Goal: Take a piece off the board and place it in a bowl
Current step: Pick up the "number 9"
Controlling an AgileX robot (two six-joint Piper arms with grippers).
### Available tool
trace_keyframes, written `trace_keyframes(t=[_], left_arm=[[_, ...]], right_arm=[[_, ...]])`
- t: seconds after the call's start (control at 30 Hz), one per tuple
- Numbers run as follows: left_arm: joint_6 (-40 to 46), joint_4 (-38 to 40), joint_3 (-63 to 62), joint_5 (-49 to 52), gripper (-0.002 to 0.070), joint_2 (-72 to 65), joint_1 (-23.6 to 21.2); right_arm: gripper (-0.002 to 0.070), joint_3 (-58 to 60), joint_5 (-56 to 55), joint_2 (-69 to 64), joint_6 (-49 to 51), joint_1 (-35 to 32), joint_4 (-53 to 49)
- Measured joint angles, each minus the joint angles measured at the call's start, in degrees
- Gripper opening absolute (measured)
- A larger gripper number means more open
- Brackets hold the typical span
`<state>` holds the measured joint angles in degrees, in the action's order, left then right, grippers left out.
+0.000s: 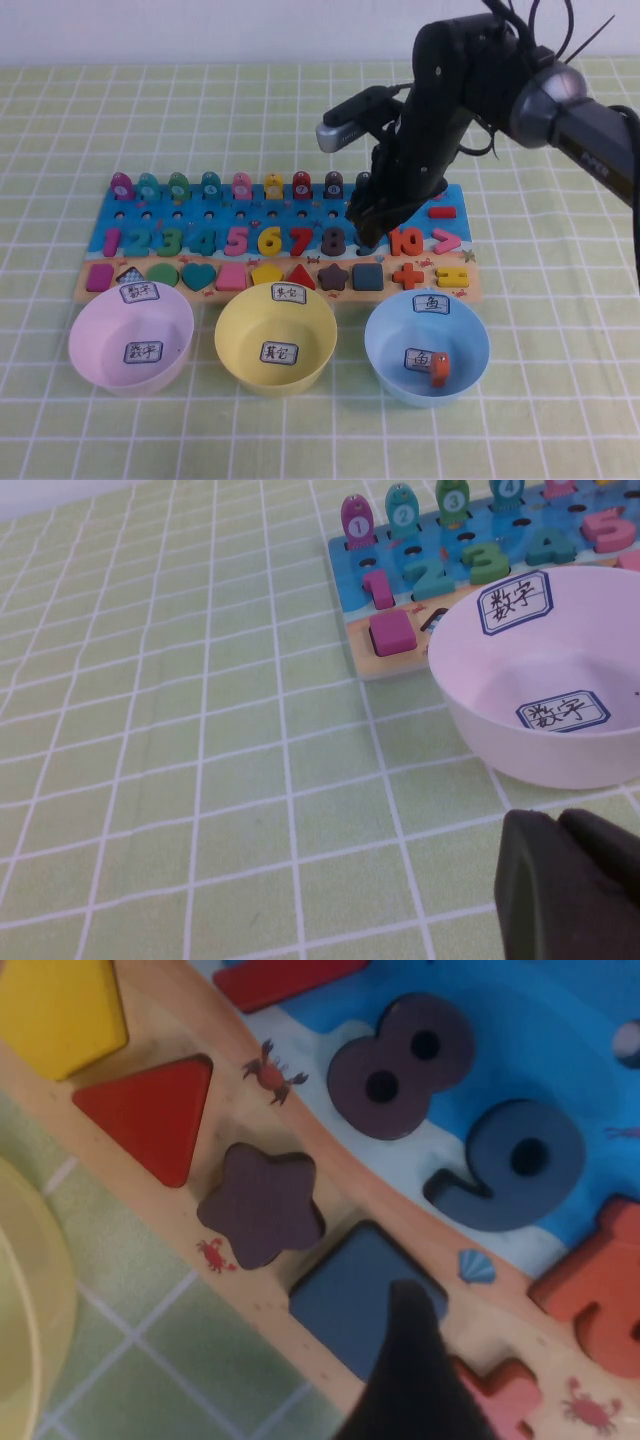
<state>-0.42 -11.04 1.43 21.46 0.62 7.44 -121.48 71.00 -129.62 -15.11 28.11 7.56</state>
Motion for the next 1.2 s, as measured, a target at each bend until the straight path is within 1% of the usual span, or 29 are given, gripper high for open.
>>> trace_keyframes(t=[0.13, 0.33, 0.5, 0.6, 0.77, 1.2], left_arm=[[0.0, 0.0, 0.0, 0.0, -0.0005, 0.0, 0.0], [0.0, 0.0, 0.0, 0.0, -0.0005, 0.0, 0.0], [0.0, 0.0, 0.0, 0.0, -0.0005, 0.0, 0.0], [0.0, 0.0, 0.0, 0.0, -0.0005, 0.0, 0.0], [0.0, 0.0, 0.0, 0.0, -0.0005, 0.0, 0.0], [0.0, 0.0, 0.0, 0.0, -0.0005, 0.0, 0.0]], right_arm=[[0.0415, 0.0, -0.15, -1.75, -1.92, 0.65, 0.03], [0.041, -0.21, -2.76, -2.16, -7.34, 1.0, 0.83], [0.041, -0.21, -5.07, -2.16, -8.16, 1.0, 0.24], [0.0409, -0.21, -6.2, -2.16, -8.2, 1.0, 0.24], [0.0409, -0.21, -8.46, -2.16, -5.48, 1.0, 0.24], [0.0409, -0.21, -9.17, -5.14, -3.49, 1.0, 0.24]])
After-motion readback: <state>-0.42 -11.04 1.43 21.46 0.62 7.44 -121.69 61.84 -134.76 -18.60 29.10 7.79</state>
